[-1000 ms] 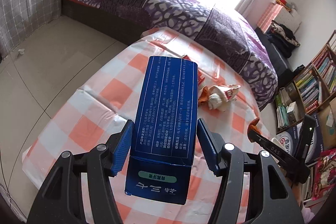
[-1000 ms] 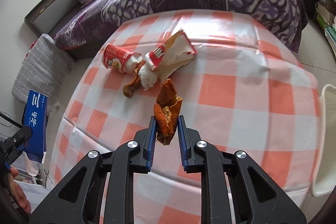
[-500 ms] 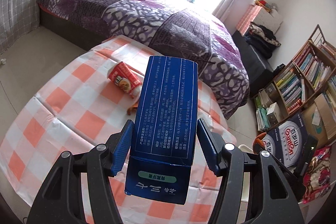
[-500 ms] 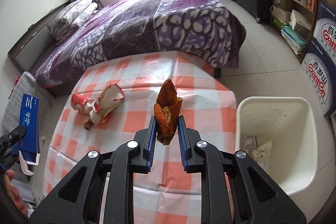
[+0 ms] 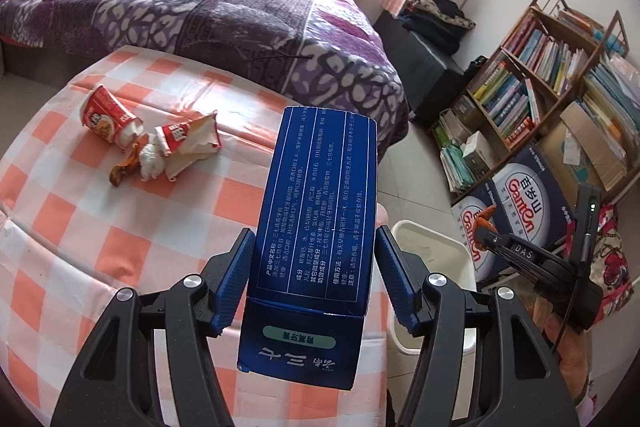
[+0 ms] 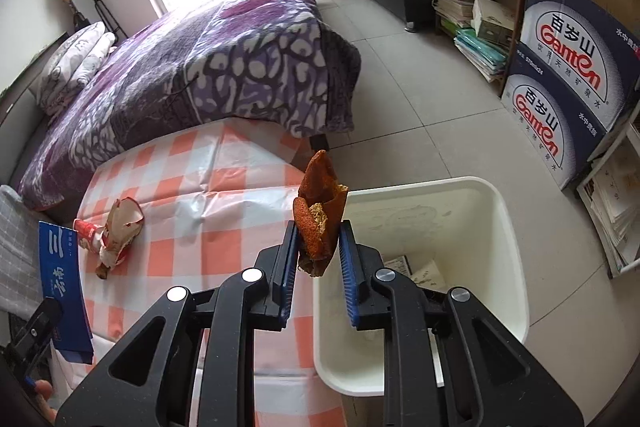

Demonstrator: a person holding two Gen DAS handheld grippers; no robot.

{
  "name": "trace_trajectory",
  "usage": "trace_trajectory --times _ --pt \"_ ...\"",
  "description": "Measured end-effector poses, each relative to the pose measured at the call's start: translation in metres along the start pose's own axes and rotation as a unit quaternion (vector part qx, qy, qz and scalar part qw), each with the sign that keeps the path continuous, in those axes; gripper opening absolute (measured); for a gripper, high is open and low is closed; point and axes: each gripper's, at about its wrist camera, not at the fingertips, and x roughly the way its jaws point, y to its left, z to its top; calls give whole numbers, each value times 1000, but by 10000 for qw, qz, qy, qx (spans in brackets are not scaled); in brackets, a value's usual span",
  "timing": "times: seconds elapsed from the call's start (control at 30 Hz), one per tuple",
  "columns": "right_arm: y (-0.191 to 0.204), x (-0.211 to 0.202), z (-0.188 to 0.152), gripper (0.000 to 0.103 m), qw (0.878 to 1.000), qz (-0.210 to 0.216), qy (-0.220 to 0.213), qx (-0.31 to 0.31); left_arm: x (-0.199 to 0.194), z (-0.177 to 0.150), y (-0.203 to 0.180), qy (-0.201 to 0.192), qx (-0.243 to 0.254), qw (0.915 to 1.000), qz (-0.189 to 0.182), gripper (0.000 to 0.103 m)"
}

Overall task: Collect trash
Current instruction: 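Carry the box and peel over the bin and release both into it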

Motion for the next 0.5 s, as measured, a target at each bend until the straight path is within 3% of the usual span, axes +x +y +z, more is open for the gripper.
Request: trace_trajectory --times 0.07,0.1,0.2,0.3,0.5 --pt "-7 -4 1 27 9999 -122 -73 42 7 -3 -11 62 75 9999 -93 60" --pt "-10 -5 2 42 9997 -175 -121 74 10 -5 -16 93 114 9998 -149 61" --pt "-18 -15 4 65 9986 -358 -362 159 19 -10 -30 194 196 9991 -308 61" --pt "-25 -23 8 75 9971 -477 -552 206 28 -14 -44 283 320 9983 -388 61" --pt "-42 -35 16 81 9945 -470 -796 503 44 -23 -66 494 376 9959 -660 61"
